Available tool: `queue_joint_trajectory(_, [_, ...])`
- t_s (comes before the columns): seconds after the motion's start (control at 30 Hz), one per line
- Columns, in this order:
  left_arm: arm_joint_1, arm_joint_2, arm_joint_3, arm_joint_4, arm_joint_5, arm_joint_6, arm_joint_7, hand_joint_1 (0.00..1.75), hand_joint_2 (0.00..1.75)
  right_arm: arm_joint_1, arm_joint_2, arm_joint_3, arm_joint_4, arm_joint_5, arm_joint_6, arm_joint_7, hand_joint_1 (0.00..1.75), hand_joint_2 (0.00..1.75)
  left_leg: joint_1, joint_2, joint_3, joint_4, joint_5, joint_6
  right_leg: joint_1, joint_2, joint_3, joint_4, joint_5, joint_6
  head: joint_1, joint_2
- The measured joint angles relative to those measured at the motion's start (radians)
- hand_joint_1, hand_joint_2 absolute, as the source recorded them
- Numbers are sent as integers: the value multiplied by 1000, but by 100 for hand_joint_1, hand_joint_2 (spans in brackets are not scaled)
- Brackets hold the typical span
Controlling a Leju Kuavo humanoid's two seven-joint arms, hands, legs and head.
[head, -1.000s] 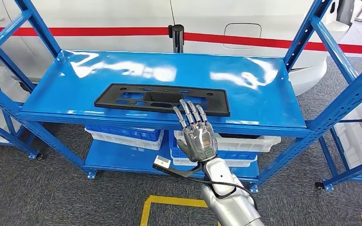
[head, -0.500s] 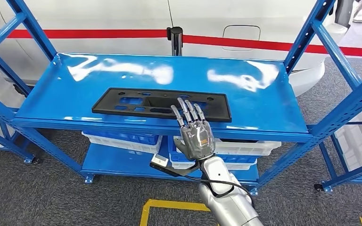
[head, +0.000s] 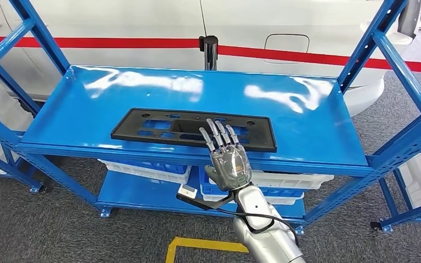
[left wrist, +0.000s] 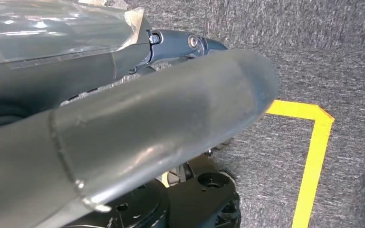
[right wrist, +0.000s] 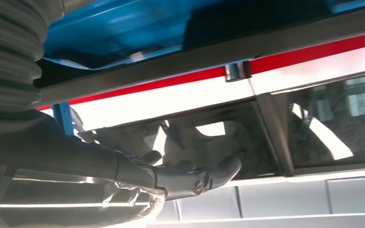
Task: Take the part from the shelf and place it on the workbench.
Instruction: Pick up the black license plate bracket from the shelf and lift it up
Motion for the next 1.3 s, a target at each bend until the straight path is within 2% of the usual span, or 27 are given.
queue_joint_trajectory(0.07, [0,0,0,0,0,0,0,0,0,0,1,0,-2,0,0,0,0,175,5,1,-3,14,-12,-10,-6,2,6,-4,0,-12,-1,0])
queue_joint_trajectory(0.1, [0,1,0,-1,0,0,0,0,0,-1,2,-1,-3,0,0,0,0,175,7,2,-16,46,-30,-17,-10,2,11,-6,-1,-17,-2,0])
queue_joint_trajectory(0.13, [0,1,0,-1,0,0,0,0,0,-1,4,-1,-5,0,0,1,0,175,10,3,-41,101,-58,-23,-13,1,15,-8,-3,-22,-3,0])
queue_joint_trajectory(0.2, [1,1,0,-1,-1,0,0,0,0,0,5,-1,-5,0,1,1,0,175,17,5,-114,239,-114,-35,-13,1,21,-7,-9,-29,-5,0])
queue_joint_trajectory(0.23, [2,1,0,-1,-1,0,0,0,0,1,5,-1,-5,0,1,1,0,175,20,6,-144,285,-124,-39,-13,1,23,-7,-10,-30,-5,0])
queue_joint_trajectory(0.27, [2,1,0,-1,-1,0,0,0,0,1,5,-1,-5,1,1,1,0,175,23,6,-157,295,-113,-42,-14,1,25,-7,-12,-30,-5,0])
queue_joint_trajectory(0.3, [3,2,0,-1,-1,0,0,0,0,1,5,-1,-5,1,1,1,0,175,25,7,-150,265,-84,-44,-16,3,28,-7,-14,-28,-5,0])
queue_joint_trajectory(0.37, [2,3,0,-1,0,0,0,0,0,1,5,-1,-5,1,1,1,0,175,30,8,-91,126,-5,-44,-18,5,36,-7,-20,-21,-6,0])
queue_joint_trajectory(0.4, [1,3,0,-1,0,0,0,0,0,0,5,-1,-5,1,1,1,0,175,30,7,-62,63,20,-42,-15,6,39,-6,-24,-15,-6,0])
queue_joint_trajectory(0.43, [0,3,0,-1,-1,0,0,0,0,0,5,-1,-5,1,1,1,0,175,29,6,-43,23,31,-38,-12,6,40,-7,-27,-9,-5,0])
queue_joint_trajectory(0.53, [0,3,0,-1,-3,0,-1,0,0,0,5,-1,-6,1,1,1,0,175,18,4,-35,4,28,-17,-10,6,44,-16,-29,11,-2,0])
queue_joint_trajectory(0.6, [1,3,0,-1,-6,0,-1,0,0,0,6,-1,-7,1,2,2,0,175,15,3,-32,-1,30,-8,-11,6,47,-20,-29,20,-3,0])
queue_joint_trajectory(0.77, [1,3,0,-1,-7,0,-1,0,0,1,6,-1,-8,1,2,2,0,175,16,3,-30,-3,32,-5,-10,6,47,-20,-30,21,-3,0])
queue_joint_trajectory(0.83, [1,3,0,-1,-7,0,-2,0,0,1,5,-1,-9,1,2,2,0,175,19,4,-26,-8,35,0,-9,4,41,-7,-35,21,-1,0])
queue_joint_trajectory(0.87, [1,3,0,-1,-8,0,-2,0,0,1,5,-1,-11,1,3,2,0,175,19,5,-23,-11,36,4,-8,3,33,7,-43,20,0,0])
queue_joint_trajectory(0.9, [1,3,0,-1,-9,0,-3,0,0,2,4,-1,-12,1,4,3,0,175,18,6,-21,-13,36,10,-8,2,6,60,-66,14,0,0])
queue_joint_trajectory(0.93, [1,2,0,-1,-10,0,-3,0,0,7,2,-2,-12,1,5,4,0,175,14,6,-18,-14,34,16,-8,1,-38,140,-93,10,1,0])
queue_joint_trajectory(0.97, [1,2,0,-1,-11,1,-2,0,0,11,0,-2,-13,1,6,4,0,175,10,4,-15,-13,30,21,-6,1,-65,180,-99,10,1,0])
queue_joint_trajectory(1.0, [1,2,0,-1,-12,2,-2,0,0,13,-3,-2,-12,1,7,4,0,175,3,3,-11,-11,25,22,-2,1,-69,169,-86,8,1,0])
queue_joint_trajectory(1.03, [1,0,0,0,-13,7,0,0,0,12,-4,-3,-9,0,8,4,0,175,-1,1,-5,-10,17,18,3,1,-52,119,-56,5,1,0])
queue_joint_trajectory(1.07, [0,-3,0,0,-14,16,2,0,0,6,-3,-4,-4,0,8,3,0,175,-2,0,-2,-2,6,8,3,2,-12,37,-19,-2,0,0])
queue_joint_trajectory(1.1, [0,-6,0,0,-15,25,3,0,0,-1,-1,-5,2,0,7,4,0,175,-2,1,-6,19,-11,-3,2,2,15,-14,-1,-15,-3,0])
queue_joint_trajectory(1.13, [-1,-9,0,-1,-16,35,5,0,0,-9,2,-6,10,1,7,6,0,175,3,2,-21,56,-34,-13,-2,3,21,-17,0,-26,-6,0])
queue_joint_trajectory(1.17, [-2,-11,0,-1,-18,39,6,0,0,-16,5,-7,19,4,7,10,0,175,7,3,-48,113,-63,-21,-6,3,27,-20,0,-31,-8,0])
queue_joint_trajectory(1.23, [-2,-15,0,0,-20,41,9,0,0,-27,9,-9,46,18,1,26,0,175,15,4,-116,234,-108,-33,-6,2,29,-20,-3,-35,-9,0])
queue_joint_trajectory(1.27, [-2,-16,0,0,-23,45,10,0,0,-34,11,-10,64,26,-5,34,0,175,19,5,-139,264,-110,-38,-7,3,30,-20,-4,-35,-9,0])
queue_joint_trajectory(1.3, [-2,-16,0,0,-26,51,10,0,0,-42,14,-12,85,32,-13,41,0,175,22,6,-144,257,-92,-41,-7,3,30,-19,-5,-35,-9,0])
